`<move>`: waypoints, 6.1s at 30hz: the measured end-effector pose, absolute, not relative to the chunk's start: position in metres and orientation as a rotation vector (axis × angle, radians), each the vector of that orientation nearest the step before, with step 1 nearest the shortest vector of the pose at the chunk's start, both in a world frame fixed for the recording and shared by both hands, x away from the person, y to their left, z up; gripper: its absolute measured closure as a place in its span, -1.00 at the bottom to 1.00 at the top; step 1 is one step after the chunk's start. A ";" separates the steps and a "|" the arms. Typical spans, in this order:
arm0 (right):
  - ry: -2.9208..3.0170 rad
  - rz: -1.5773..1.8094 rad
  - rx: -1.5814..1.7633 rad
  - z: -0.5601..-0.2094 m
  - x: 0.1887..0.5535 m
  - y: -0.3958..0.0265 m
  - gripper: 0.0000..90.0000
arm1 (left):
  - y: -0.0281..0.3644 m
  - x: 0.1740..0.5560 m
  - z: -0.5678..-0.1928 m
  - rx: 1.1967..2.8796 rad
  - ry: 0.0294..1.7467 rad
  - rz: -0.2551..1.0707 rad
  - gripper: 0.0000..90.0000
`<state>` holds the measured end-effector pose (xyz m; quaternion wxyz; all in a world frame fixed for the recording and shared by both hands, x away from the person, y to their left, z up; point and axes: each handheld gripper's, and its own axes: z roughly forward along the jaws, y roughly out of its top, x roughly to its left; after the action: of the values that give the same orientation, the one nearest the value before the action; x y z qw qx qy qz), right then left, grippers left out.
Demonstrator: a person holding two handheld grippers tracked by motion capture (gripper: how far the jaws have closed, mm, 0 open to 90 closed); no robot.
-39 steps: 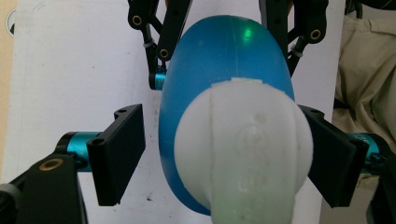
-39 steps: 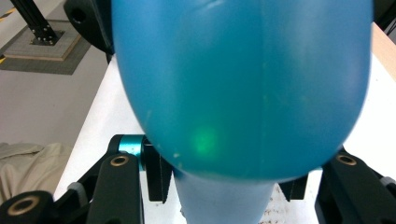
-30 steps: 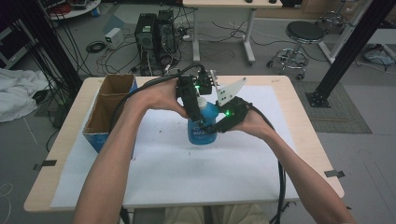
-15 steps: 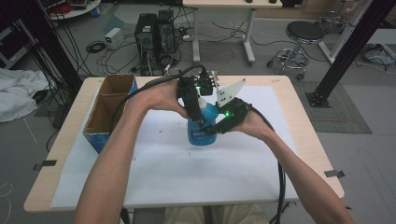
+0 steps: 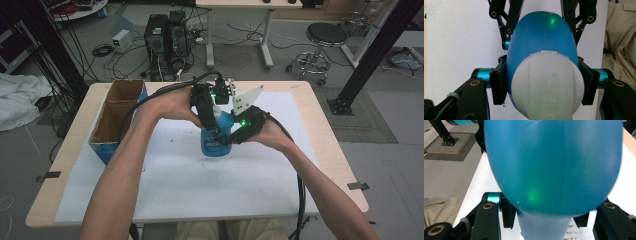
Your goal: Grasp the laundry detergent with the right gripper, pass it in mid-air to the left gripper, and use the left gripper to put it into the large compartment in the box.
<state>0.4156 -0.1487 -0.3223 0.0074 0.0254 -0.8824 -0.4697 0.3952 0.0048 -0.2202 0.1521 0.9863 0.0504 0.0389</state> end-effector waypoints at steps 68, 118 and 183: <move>-2.932 -1.268 -0.041 -0.319 0.410 -0.180 -0.50 | 0.044 0.388 -0.189 2.827 0.293 0.127 -0.15; -3.254 -0.724 -0.500 -0.338 0.403 -0.288 -0.70 | 0.237 0.408 -0.092 2.740 0.939 0.280 -0.15; -3.240 -0.663 -0.530 -0.372 0.392 -0.287 -0.70 | 0.259 0.428 -0.274 2.854 0.950 0.143 -0.16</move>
<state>0.3920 -0.2867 -0.3722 -0.1037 -0.1574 -0.9622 -0.1967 0.4280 0.2588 -0.2736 0.0650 0.9458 0.3147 0.0474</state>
